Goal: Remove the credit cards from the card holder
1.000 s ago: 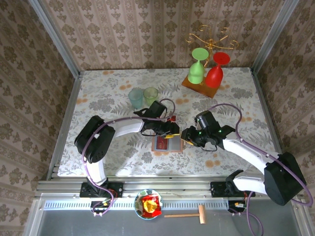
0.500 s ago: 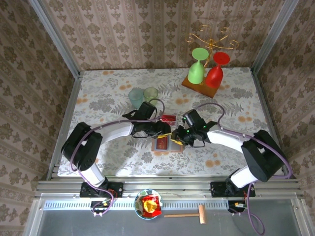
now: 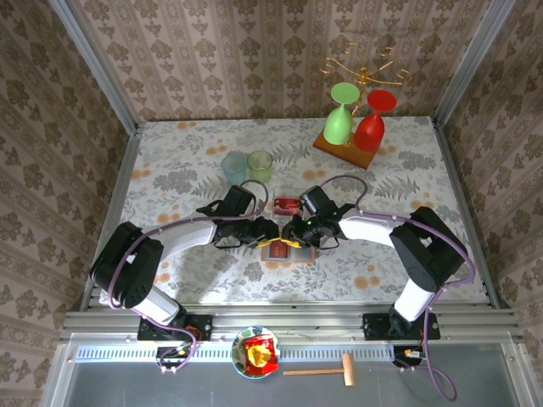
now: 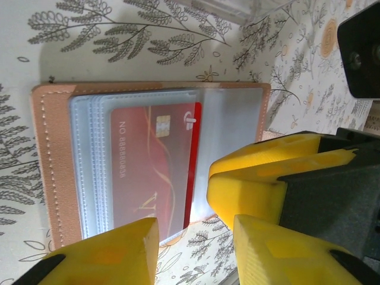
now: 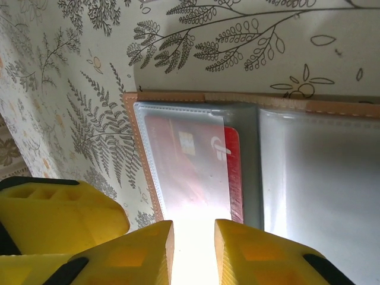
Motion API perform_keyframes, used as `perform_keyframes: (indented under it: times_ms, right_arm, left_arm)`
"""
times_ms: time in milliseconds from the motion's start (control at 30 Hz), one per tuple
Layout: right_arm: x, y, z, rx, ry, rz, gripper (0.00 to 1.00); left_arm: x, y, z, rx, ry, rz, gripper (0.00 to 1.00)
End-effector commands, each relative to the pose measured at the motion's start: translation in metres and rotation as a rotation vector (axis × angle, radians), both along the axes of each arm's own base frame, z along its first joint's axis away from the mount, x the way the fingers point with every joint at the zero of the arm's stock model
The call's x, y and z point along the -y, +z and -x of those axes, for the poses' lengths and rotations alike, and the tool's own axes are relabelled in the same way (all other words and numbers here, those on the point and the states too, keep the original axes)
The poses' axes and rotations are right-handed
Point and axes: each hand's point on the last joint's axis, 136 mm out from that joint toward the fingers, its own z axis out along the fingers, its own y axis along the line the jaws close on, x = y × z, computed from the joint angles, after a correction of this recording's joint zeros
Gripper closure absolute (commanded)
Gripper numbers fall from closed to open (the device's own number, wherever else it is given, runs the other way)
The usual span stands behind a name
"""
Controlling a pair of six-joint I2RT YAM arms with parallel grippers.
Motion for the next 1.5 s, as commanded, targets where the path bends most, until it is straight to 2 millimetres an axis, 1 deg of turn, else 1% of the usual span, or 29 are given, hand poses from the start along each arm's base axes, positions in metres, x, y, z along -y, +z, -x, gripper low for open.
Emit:
perform_keyframes:
  times_ms: [0,300,567,967,1233,1467]
  right_arm:
    - [-0.011,0.007,-0.005,0.008,0.011,-0.032,0.75]
    - [-0.009,0.001,-0.003,-0.004,0.011,-0.018,0.75]
    - [-0.008,-0.003,-0.003,-0.012,0.012,-0.004,0.75]
    - [-0.008,-0.011,0.001,-0.032,0.023,0.013,0.75]
    - [0.004,-0.017,0.005,-0.029,0.031,0.088,0.75]
    - [0.008,-0.018,0.006,-0.025,0.040,0.116,0.75]
  left_arm:
    - [-0.008,-0.007,0.004,-0.013,0.009,-0.036,0.62]
    - [-0.013,-0.024,0.008,-0.040,0.006,-0.066,0.61]
    - [-0.016,-0.033,0.011,-0.058,0.008,-0.073,0.60]
    - [-0.017,-0.037,0.014,-0.068,0.011,-0.071,0.60]
    - [-0.018,-0.039,0.016,-0.076,0.013,-0.072,0.60]
    - [-0.017,-0.039,0.016,-0.077,0.012,-0.070,0.60]
